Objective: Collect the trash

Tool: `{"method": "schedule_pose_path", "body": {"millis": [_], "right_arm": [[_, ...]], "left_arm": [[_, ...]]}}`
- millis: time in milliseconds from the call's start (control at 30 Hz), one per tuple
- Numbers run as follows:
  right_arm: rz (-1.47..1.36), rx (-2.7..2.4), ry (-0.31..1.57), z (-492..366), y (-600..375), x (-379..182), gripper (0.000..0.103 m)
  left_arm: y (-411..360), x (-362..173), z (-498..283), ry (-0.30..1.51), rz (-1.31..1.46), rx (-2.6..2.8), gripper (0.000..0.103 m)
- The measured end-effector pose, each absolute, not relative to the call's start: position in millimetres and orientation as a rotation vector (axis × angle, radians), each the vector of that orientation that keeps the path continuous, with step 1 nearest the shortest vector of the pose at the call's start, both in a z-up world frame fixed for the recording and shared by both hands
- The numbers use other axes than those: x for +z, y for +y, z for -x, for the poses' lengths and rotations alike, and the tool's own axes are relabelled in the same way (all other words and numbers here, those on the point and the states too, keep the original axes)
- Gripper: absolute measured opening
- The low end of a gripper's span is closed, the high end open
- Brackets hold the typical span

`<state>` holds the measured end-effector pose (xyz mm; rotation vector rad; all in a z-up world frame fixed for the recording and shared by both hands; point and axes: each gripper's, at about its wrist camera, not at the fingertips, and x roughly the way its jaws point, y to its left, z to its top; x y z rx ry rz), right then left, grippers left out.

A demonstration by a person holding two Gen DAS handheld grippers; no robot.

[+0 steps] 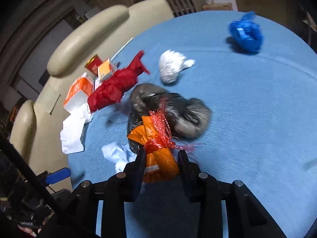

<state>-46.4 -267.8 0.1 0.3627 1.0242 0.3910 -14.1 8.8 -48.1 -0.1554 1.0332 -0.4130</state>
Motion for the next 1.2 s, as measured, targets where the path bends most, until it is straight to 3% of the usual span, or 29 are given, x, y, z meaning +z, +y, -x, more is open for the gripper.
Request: {"method": "schedule_pose_path", "body": {"millis": [233,367,467,500,600,1200], "right_arm": [[-0.465,0.317,0.974,95,-325,12,0.035],[-0.473,0.288,0.943,121,-344,17,0.035],[-0.475,0.276,0.932,135,-353,18,0.035],[-0.479,0.277,0.927,139,-356,18,0.035],[-0.482,0.268,0.922,148,-362,18,0.035],[-0.467,0.173,0.828,201,-397,40,0.035]], "left_arm": [[-30,-67,-16,1.081,0.131,-0.4,0.074],[-49,-76,-24,1.091,0.081,-0.395,0.053],[-56,-78,-28,1.097,0.062,-0.397,0.044],[-56,-81,-29,1.108,0.061,-0.39,0.036],[-54,-83,-29,1.115,0.095,-0.401,0.031],[-124,2,49,0.898,-0.171,-0.519,0.028]]}}
